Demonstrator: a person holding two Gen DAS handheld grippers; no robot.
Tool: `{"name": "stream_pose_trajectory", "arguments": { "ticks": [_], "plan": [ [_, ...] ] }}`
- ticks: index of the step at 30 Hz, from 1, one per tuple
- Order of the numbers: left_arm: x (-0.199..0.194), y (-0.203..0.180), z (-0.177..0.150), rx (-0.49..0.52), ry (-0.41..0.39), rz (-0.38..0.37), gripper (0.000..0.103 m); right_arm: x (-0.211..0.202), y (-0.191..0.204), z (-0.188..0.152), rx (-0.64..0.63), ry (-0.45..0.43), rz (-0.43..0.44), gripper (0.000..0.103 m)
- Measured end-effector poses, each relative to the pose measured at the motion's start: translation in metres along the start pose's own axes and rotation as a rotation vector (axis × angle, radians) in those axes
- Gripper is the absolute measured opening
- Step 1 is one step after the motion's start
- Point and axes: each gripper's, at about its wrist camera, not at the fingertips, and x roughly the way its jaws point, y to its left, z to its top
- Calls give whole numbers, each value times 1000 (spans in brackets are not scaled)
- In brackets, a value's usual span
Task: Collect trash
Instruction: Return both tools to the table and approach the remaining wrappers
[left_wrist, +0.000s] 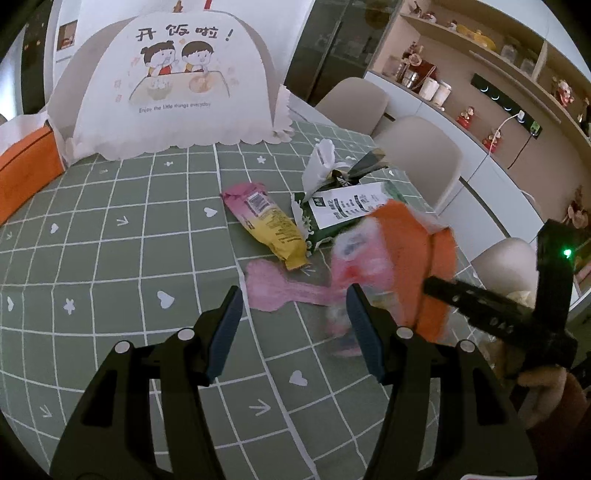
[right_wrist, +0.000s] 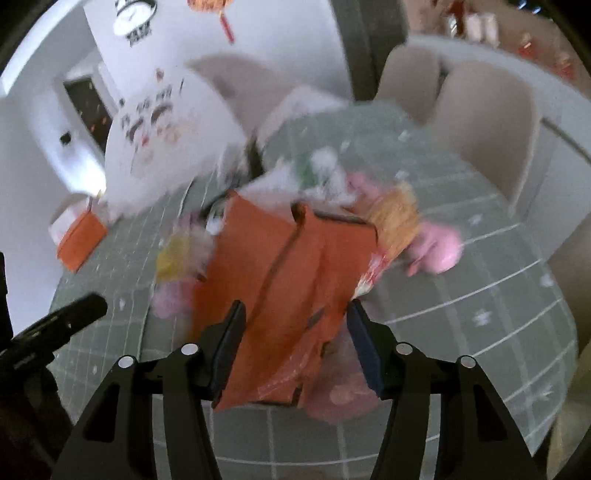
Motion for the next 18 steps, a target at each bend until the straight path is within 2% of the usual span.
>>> {"name": "stream_pose_trajectory", "arguments": {
  "ticks": [4,7,12,15,16,17,18],
  "plan": [
    [4,-3,-1,-9,18,-17,56,-16,3,-6,-78,-28,-33,7],
    [10,-7,-3,-4,36,-26,56,-41,-8,-9,-70,-73,-39,4],
    [15,-16,-6,28,49,-14,56,-82,-36,-8,-8,-150,-64,4],
    [15,-19,-7,32,52,-19,56,-91,-46,-14,28,-178,-3,5],
    [15,-21,-7,36,52,-25,56,-91,-46,-15,28,-185,-10,6],
    [16,-23,-7,40,52,-32,56,-90,-44,-17,19,-190,-26,10],
    [16,-27,-5,45,53,-48,56,-89,-45,-20,8,-188,-42,28]
  ]
}}
